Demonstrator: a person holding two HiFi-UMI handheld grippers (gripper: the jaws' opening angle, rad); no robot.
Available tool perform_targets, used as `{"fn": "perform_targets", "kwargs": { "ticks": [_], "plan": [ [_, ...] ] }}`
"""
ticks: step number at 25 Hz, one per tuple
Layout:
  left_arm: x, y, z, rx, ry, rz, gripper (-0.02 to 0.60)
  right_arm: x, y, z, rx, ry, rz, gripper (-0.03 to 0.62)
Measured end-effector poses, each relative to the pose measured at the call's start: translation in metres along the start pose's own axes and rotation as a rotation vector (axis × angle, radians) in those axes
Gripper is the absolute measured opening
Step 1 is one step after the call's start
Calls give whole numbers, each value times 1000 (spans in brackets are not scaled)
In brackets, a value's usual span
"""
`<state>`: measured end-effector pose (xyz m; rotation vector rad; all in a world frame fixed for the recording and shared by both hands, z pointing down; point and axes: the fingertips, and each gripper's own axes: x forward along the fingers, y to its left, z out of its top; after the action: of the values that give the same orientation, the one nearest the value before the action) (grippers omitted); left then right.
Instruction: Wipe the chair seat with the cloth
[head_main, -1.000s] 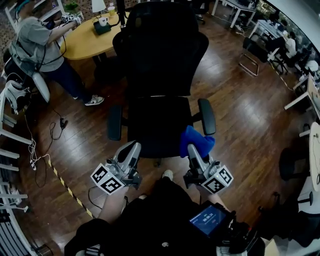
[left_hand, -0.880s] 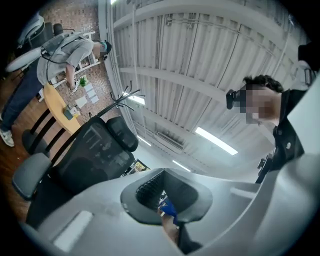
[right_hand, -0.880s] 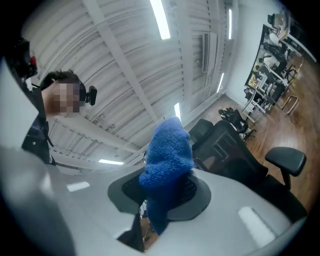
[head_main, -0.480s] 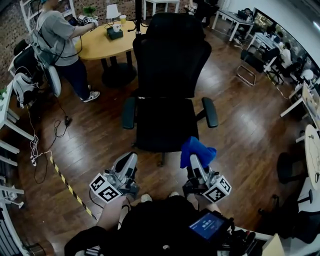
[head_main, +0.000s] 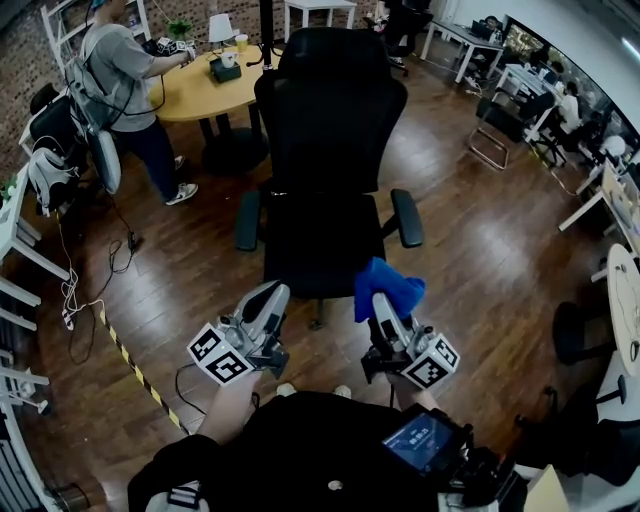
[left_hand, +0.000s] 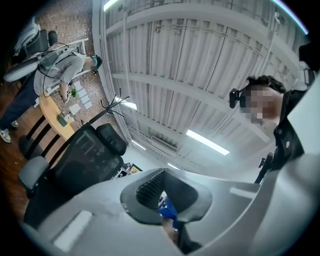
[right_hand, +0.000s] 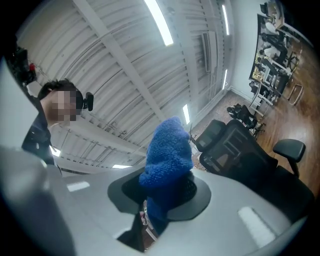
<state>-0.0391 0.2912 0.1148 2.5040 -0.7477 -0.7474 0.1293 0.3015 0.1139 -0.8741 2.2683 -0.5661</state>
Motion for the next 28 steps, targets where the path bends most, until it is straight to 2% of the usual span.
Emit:
{"fn": "perform_targets", "kwargs": {
  "ticks": [28],
  "plan": [
    [14, -17, -3, 33, -8, -24, -9, -11, -5, 5, -22, -8, -5, 84]
  ]
}}
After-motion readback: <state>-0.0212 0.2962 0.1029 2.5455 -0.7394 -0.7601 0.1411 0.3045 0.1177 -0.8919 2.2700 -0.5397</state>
